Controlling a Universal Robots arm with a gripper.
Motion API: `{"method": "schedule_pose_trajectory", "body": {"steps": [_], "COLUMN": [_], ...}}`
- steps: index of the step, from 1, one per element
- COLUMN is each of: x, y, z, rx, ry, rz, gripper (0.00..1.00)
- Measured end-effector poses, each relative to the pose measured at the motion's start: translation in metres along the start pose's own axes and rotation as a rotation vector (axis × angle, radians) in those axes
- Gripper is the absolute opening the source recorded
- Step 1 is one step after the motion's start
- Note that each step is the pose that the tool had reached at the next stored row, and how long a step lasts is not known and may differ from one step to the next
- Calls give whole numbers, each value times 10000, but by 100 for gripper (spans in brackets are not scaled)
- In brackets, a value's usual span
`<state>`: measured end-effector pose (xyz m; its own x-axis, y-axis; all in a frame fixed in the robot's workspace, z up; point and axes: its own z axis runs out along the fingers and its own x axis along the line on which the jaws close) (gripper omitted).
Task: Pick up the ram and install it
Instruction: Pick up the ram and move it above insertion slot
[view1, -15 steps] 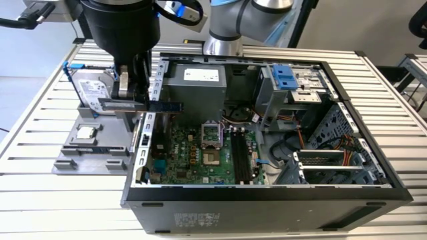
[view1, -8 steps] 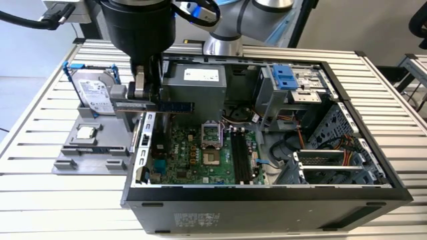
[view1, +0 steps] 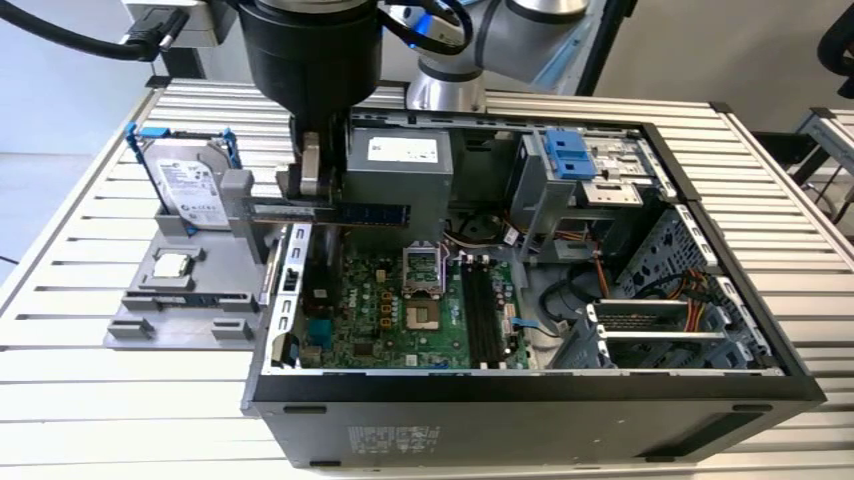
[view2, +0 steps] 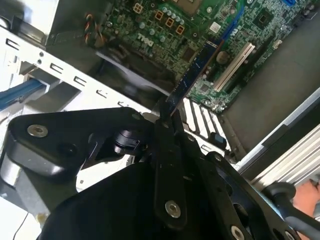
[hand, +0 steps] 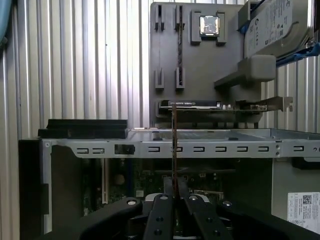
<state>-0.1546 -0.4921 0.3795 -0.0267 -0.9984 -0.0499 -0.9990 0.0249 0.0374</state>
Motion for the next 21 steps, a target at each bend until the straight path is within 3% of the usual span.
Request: {"method": "schedule_pose_trajectory", "body": {"steps": [7,21], "x": [-42,-211], "y": [-159,-455], "z": [-4,-6], "rx": [0,1], "ry": [0,0], "rz": [0,0], "gripper": [0,0]}}
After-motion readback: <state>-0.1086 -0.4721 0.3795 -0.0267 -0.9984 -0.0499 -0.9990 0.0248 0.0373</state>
